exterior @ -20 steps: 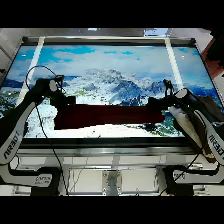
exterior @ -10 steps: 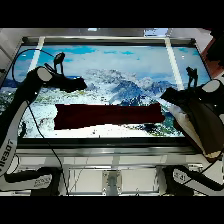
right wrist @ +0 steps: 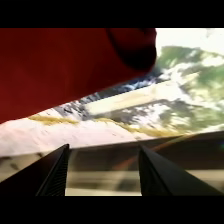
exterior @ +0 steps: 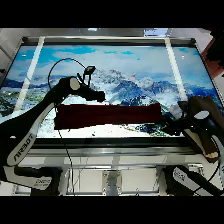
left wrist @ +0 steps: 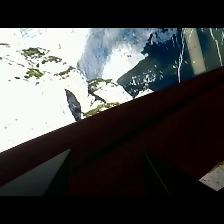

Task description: Fold the shirts.

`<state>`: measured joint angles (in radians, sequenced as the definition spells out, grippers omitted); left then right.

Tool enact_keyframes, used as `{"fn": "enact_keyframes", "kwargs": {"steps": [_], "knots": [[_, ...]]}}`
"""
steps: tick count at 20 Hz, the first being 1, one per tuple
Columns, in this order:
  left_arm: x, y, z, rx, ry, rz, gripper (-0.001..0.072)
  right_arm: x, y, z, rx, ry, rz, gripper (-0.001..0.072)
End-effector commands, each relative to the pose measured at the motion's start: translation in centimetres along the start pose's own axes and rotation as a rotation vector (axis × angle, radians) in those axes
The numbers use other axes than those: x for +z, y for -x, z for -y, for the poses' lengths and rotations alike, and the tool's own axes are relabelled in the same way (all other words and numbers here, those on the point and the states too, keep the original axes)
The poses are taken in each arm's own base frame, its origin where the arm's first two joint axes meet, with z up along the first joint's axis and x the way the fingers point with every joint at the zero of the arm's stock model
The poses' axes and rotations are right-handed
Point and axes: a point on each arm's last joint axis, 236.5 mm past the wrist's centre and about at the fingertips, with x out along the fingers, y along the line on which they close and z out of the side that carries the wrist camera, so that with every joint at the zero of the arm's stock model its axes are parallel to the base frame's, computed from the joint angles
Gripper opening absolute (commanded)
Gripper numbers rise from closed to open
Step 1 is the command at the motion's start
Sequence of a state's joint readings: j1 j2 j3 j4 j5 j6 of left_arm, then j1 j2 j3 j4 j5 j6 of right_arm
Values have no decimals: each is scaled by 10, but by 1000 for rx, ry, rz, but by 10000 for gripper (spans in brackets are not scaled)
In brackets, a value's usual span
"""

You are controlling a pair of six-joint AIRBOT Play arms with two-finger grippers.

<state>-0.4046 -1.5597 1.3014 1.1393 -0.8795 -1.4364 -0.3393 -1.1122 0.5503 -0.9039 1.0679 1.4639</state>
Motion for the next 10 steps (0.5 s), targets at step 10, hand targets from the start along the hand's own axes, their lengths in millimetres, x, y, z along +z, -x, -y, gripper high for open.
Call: {"fn": "enact_keyframes", "kwargs": {"steps": [10], "knots": [[0,-16,1,5,-4,6,468,46,-15,-18,193,-251,224,525]]}}
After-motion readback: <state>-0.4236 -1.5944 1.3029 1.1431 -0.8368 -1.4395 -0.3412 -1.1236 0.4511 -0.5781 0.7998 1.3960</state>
